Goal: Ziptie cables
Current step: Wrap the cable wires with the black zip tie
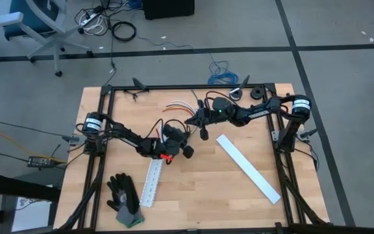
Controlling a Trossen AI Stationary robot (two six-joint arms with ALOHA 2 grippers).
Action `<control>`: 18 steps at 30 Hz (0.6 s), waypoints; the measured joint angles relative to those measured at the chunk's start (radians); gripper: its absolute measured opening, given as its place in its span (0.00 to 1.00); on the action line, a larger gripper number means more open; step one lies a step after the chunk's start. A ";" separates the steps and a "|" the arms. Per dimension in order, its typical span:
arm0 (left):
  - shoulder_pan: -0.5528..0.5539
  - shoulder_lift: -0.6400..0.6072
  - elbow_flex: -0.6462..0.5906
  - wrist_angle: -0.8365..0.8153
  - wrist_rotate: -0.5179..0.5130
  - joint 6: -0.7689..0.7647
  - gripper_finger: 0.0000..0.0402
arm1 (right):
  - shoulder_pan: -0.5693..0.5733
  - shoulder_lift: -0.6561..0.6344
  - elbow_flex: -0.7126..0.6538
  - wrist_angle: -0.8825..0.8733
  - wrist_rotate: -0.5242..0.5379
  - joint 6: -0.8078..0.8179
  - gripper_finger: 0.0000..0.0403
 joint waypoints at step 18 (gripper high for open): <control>-0.020 0.000 0.000 0.051 -0.058 0.065 0.16 | 0.005 0.000 -0.025 -0.044 0.019 -0.062 0.00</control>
